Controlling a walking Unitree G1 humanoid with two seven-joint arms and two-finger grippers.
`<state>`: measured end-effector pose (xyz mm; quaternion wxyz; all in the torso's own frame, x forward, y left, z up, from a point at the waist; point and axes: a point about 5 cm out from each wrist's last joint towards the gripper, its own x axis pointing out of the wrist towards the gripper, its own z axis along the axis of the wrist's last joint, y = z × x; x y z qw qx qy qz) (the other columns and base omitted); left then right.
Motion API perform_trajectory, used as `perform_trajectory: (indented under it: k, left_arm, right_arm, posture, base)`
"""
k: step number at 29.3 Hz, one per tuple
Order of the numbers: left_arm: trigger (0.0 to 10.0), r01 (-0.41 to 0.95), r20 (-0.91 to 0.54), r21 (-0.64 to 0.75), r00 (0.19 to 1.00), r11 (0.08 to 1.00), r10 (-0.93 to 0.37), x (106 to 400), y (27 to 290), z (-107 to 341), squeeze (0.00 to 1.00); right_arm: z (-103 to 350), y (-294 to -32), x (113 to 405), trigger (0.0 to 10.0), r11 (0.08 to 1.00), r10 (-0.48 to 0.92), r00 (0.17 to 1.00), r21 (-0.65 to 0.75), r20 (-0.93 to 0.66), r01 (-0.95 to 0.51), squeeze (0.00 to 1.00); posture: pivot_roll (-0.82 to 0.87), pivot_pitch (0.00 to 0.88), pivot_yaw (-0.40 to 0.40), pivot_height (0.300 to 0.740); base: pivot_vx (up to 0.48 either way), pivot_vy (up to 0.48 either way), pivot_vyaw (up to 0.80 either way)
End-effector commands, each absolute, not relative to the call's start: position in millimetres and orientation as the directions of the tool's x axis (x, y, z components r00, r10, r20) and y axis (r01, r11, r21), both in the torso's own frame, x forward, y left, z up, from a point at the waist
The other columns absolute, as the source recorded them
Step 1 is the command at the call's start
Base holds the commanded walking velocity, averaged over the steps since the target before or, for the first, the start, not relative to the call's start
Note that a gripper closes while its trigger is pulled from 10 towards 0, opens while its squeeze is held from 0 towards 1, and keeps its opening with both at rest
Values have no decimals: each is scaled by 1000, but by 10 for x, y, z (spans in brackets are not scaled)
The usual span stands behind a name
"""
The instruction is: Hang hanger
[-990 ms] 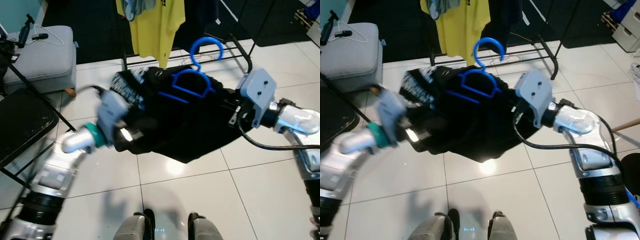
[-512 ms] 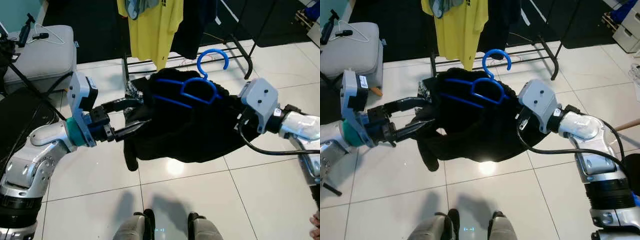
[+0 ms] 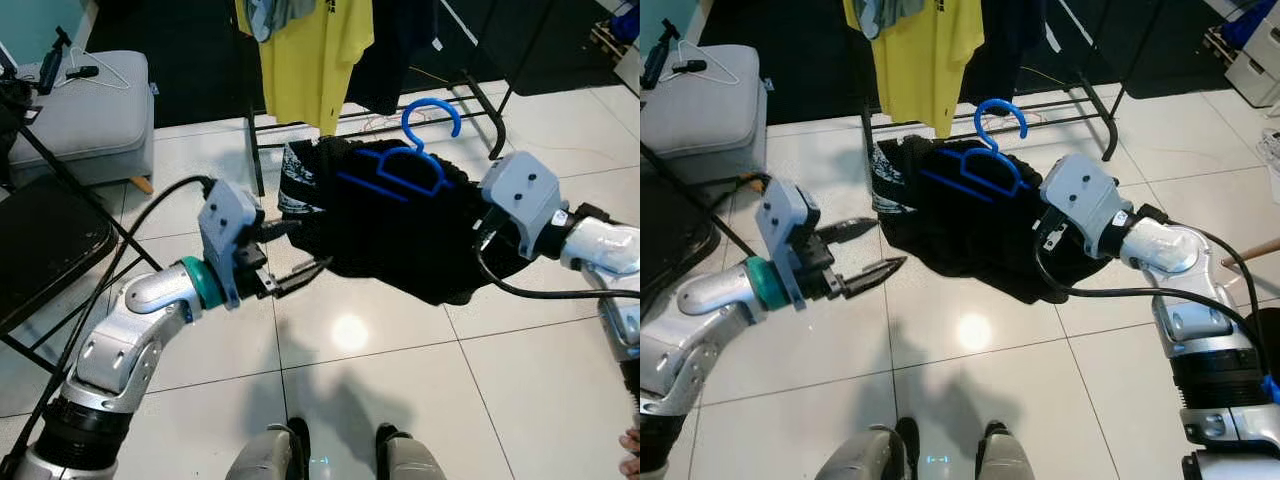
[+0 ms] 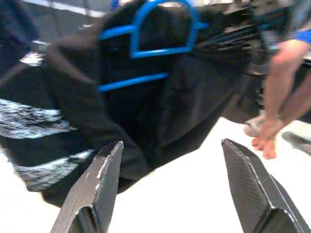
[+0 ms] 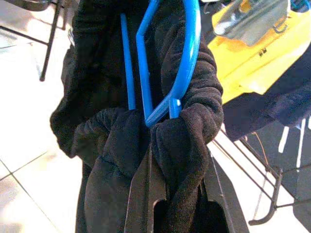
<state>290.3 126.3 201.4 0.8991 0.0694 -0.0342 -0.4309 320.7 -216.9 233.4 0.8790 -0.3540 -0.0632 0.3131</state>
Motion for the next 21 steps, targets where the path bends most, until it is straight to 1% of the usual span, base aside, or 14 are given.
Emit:
perform_trajectory:
  k: [1,2,6,7,8,10,11,12,14,15,17,19,20,21]
  left_arm:
    - [10000,709,-5,192,692,679,-722,3020,1387,2025,0]
    - [10000,709,-5,192,692,679,-722,3020,1387,2025,0]
    - [10000,637,26,242,750,732,-661,3193,1542,2182,0]
    - [10000,605,36,297,766,739,-642,3251,1646,2278,0]
    - [10000,605,36,297,766,739,-642,3251,1646,2278,0]
    - [10000,525,38,422,804,739,-593,3329,1925,2464,0]
    - [10000,525,38,422,804,739,-593,3329,1925,2464,0]
    - [10000,492,37,469,818,733,-574,3343,2049,2547,0]
    - [10000,492,37,469,818,733,-574,3343,2049,2547,0]
    - [10000,470,39,499,827,728,-561,3349,2132,2608,0]
    - [10000,469,19,537,824,702,-566,3329,2210,2646,0]
    - [10000,522,-80,607,791,600,-607,3257,2316,2616,0]
    - [10000,522,-80,607,791,600,-607,3257,2316,2616,0]
    - [10000,551,-127,623,772,555,-623,3222,2346,2587,0]
  right_arm:
    - [2438,-2084,3119,10000,490,665,740,-689,-99,-533,0]
    - [2438,-2084,3119,10000,490,665,740,-689,-99,-533,0]
    - [2399,-1971,3008,10000,399,734,658,-678,-166,-617,0]
    - [2360,-1937,2956,10000,364,755,625,-666,-199,-651,0]
    - [2360,-1937,2956,10000,364,755,625,-666,-199,-651,0]
    - [2264,-1950,2885,10000,337,769,592,-634,-241,-696,0]
    - [2264,-1950,2885,10000,337,769,592,-634,-241,-696,0]
    - [2206,-1982,2859,10000,332,767,587,-621,-261,-710,0]
    - [2206,-1982,2859,10000,332,767,587,-621,-261,-710,0]
    - [2153,-2008,2838,10000,322,763,581,-613,-283,-722,0]
    - [2109,-2018,2809,10000,313,765,570,-601,-299,-735,0]
    - [2080,-2015,2765,10000,289,771,549,-589,-324,-754,0]
    - [2080,-2015,2765,10000,289,771,549,-589,-324,-754,0]
    - [2080,-2013,2757,10000,284,772,544,-588,-329,-758,0]
  posture:
    - [-128,120,110,740]
    - [-128,120,110,740]
    - [-127,119,116,740]
    - [-127,120,118,740]
    - [-127,120,118,740]
    - [-112,123,121,740]
    - [-112,123,121,740]
    - [-105,123,120,740]
    - [-105,123,120,740]
    - [-100,124,120,740]
    - [-97,127,121,740]
    - [-95,130,122,740]
    - [-95,130,122,740]
    - [-95,130,122,740]
  base:
    - [0,0,0]
    - [0,0,0]
    - [0,0,0]
    - [0,0,0]
    - [0,0,0]
    - [0,0,0]
    - [0,0,0]
    - [0,0,0]
    - [0,0,0]
    - [0,0,0]
    - [0,0,0]
    - [0,0,0]
    - [0,0,0]
    - [0,0,0]
